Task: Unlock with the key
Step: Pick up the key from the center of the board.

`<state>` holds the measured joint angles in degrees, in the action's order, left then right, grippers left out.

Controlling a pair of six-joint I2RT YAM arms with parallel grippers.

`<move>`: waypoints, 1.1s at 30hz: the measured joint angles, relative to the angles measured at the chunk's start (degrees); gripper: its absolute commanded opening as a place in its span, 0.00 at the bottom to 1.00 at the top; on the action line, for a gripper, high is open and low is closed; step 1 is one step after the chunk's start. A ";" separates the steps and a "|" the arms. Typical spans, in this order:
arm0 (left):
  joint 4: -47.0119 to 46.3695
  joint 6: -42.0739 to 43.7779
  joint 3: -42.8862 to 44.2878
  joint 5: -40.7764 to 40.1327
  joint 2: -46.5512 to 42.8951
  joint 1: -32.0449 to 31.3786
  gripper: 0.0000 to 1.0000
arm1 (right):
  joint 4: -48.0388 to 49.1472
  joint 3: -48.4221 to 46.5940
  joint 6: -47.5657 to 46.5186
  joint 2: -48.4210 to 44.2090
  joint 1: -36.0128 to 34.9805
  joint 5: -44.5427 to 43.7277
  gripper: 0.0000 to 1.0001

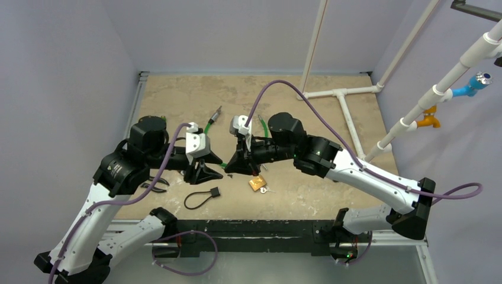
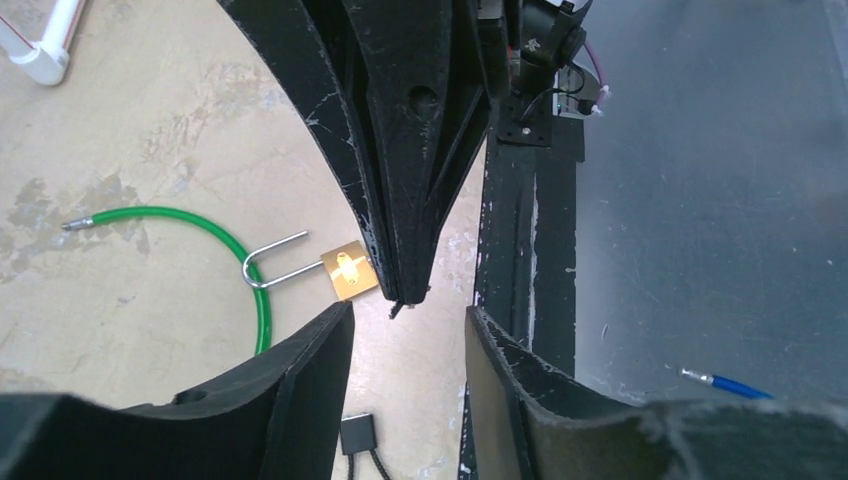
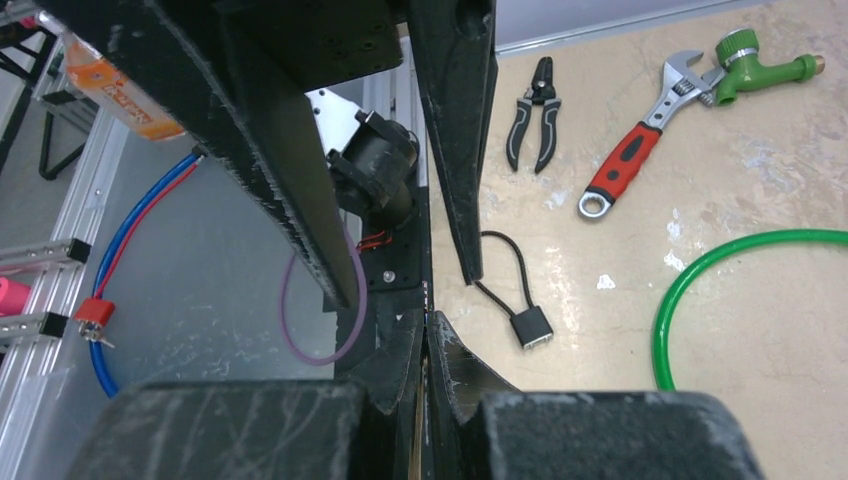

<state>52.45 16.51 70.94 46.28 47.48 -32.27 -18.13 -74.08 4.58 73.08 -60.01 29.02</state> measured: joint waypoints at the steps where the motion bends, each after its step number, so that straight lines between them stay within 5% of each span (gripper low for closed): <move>1: 0.00 0.13 0.00 0.24 0.37 0.00 0.31 | -0.37 -0.15 -0.17 0.04 -0.07 -0.02 0.00; 8: 0.02 0.87 0.00 1.95 1.84 0.00 0.00 | -1.81 -1.20 -1.40 0.04 -0.46 -0.20 0.00; 15: 0.17 1.14 0.00 2.51 1.73 0.02 0.00 | -2.54 -1.70 -2.25 0.07 -0.92 -0.15 0.00; 20: 0.52 1.11 0.02 2.60 1.22 0.02 0.00 | -2.21 -1.62 -2.16 0.02 -1.11 -0.15 0.32; 25: 0.79 1.07 0.28 2.56 0.66 0.02 0.00 | -0.02 0.46 -1.81 -1.42 -1.11 -0.98 0.44; 33: 0.81 0.63 0.96 2.60 0.48 0.02 0.00 | 2.56 2.01 -1.55 -2.82 -1.11 -0.92 0.39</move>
<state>53.25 17.15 71.90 48.88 47.97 -32.25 -15.57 -72.07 3.03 70.26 -61.12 28.10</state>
